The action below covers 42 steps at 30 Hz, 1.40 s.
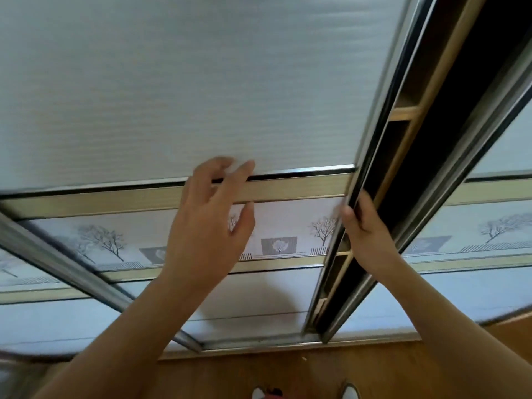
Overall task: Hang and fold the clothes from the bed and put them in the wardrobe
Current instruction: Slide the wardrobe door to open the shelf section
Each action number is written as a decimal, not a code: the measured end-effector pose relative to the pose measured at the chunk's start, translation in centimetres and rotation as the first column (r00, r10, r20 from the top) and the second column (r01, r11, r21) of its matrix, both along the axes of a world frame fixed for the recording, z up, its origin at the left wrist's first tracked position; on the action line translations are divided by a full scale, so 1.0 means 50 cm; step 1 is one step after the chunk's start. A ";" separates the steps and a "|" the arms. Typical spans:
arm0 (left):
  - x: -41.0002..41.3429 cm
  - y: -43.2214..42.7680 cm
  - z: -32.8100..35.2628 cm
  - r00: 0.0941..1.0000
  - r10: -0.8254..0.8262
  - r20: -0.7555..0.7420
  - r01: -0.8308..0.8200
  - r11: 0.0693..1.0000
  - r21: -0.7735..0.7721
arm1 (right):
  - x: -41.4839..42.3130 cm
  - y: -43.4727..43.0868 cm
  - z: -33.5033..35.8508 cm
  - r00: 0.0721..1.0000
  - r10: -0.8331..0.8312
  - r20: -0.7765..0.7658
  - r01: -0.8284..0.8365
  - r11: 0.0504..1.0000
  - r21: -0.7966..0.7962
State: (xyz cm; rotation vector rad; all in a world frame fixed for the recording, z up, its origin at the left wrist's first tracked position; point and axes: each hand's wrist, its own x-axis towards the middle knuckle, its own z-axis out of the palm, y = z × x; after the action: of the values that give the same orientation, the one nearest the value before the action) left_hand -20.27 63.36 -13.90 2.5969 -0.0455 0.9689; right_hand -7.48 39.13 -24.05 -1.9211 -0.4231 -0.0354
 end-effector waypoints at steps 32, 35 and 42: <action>0.043 0.155 0.119 0.862 0.489 0.130 -0.502 0.859 0.098 | -0.048 0.374 0.038 0.855 0.477 0.202 -0.306 0.780 -0.546; 0.026 0.195 0.113 0.840 0.524 0.141 -0.538 0.838 0.090 | -0.056 0.422 0.039 0.830 0.497 0.253 -0.253 0.739 -0.624; -0.023 0.275 0.099 0.752 0.634 0.178 -0.653 0.753 0.076 | -0.080 0.527 0.053 0.775 0.574 0.264 -0.288 0.693 -0.661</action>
State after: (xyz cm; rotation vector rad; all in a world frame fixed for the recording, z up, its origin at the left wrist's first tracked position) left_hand -21.41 77.13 -8.96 2.6968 0.8422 1.4164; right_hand -11.49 65.47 -21.41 -2.3640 -1.3641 -0.0357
